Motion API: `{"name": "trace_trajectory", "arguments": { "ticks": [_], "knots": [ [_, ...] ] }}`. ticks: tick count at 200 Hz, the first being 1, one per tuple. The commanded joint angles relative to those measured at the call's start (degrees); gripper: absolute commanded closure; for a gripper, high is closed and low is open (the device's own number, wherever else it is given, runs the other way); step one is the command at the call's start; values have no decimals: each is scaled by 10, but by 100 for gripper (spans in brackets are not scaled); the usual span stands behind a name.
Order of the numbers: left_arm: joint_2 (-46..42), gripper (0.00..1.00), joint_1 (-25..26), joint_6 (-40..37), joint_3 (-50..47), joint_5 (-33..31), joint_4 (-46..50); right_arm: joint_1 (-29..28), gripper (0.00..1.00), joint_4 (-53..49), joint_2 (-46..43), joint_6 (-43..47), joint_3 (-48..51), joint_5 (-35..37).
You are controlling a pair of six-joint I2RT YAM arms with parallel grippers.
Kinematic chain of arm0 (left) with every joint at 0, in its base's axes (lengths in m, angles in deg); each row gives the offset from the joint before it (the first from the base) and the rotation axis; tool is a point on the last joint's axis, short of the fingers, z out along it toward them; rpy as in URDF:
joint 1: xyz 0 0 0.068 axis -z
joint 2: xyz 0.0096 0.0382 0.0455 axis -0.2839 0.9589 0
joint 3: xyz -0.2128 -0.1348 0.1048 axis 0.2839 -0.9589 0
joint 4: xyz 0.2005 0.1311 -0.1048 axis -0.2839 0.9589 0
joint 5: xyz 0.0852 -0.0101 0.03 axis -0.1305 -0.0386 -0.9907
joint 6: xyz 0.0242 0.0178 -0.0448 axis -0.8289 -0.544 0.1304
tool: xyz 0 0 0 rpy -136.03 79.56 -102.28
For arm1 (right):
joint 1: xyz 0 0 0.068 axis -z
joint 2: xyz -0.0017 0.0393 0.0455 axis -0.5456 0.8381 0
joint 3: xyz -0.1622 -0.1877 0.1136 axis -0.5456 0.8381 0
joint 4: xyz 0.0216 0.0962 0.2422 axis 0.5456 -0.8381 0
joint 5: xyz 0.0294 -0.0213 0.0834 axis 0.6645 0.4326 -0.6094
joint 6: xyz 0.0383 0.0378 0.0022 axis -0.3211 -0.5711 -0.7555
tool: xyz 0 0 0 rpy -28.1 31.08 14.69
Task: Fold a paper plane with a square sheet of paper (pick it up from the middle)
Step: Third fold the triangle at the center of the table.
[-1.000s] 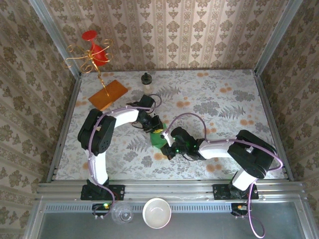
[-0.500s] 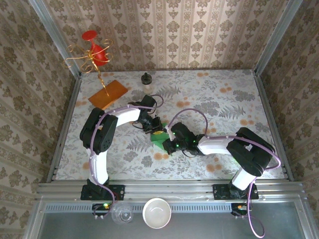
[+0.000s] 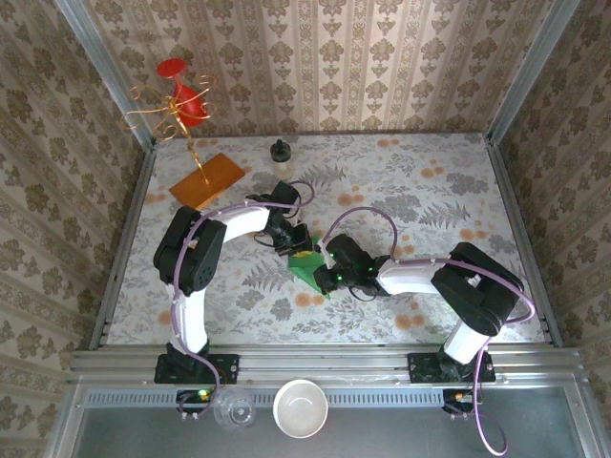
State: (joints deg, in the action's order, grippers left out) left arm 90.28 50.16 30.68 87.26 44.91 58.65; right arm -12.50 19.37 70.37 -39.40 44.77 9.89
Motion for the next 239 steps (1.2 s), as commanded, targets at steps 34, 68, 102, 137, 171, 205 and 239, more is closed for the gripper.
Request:
{"name": "trace_trajectory", "arguments": {
  "ticks": [34, 68, 102, 137, 171, 205, 239],
  "knots": [
    [23, 84, 5, -11, -3, -7, 17, 4, 100, -22, 17, 3, -24, 20],
    [21, 84, 5, -9, -8, -4, 12, 4, 100, -20, 22, 0, -23, 28],
    [22, 85, 5, -9, -6, -2, 12, 4, 100, -18, 27, 0, -21, 30],
    [19, 84, 5, -9, -5, -1, 12, 4, 100, -20, 32, -2, -21, 26],
    [-6, 83, 1, -3, 1, -5, 18, 4, 100, -31, 33, -3, -18, 24],
    [-84, 74, -22, 39, -36, -14, -13, 4, 100, -43, 35, -4, -16, 17],
    [-164, 70, -52, 95, -106, -16, -60, 4, 100, -43, 43, -7, -20, 1]
  ]
}}
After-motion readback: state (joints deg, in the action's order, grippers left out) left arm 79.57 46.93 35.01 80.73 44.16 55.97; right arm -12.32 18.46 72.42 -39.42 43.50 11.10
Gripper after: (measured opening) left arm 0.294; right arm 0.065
